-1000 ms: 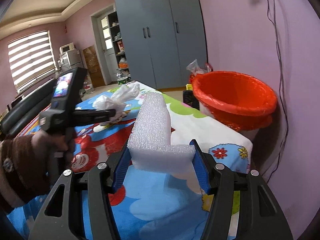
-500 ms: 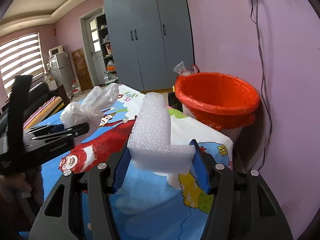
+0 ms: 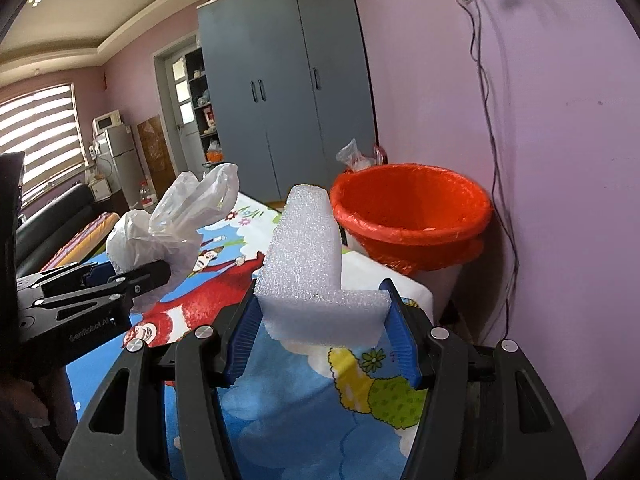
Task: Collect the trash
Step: 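Grasp the white plastic bag with the left tool while the right tool holds the foam, then carry plastic bag and foam piece over the red bin and open both tools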
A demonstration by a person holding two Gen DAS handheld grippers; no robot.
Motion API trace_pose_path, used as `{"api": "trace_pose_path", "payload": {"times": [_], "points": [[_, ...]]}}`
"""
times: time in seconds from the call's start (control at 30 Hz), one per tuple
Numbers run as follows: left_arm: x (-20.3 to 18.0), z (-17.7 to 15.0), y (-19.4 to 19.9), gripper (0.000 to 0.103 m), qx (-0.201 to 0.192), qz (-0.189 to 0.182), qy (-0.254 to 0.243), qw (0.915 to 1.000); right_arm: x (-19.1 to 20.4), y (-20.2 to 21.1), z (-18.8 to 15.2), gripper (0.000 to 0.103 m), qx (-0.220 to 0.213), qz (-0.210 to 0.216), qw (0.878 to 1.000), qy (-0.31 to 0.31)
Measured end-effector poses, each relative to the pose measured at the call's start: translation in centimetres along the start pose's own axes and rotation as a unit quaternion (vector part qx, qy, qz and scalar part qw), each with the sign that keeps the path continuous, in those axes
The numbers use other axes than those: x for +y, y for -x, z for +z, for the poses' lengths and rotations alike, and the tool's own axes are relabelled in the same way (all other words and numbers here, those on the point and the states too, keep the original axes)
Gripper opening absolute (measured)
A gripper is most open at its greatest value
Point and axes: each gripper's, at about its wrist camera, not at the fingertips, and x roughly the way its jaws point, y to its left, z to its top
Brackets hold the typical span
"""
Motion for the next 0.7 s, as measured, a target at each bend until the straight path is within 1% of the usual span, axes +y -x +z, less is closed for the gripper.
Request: {"api": "trace_pose_path", "payload": {"times": [0.33,0.53,0.7], "points": [[-2.9,1.5,0.8,0.038,-0.015,-0.01,-0.023,0.9996,-2.1,1.8,1.4,0.056,-0.02,-0.004,1.0,-0.009],[-4.5,2.5,0.2,0.038,-0.018,-0.019,-0.036,0.999,-3.4,2.1,2.3,0.056,-0.026,-0.014,0.999,-0.013],[-5.3,3.5,-0.9,0.038,-0.019,-0.026,-0.043,0.9986,-4.5,1.5,2.8,0.056,-0.022,-0.021,0.999,-0.013]]}}
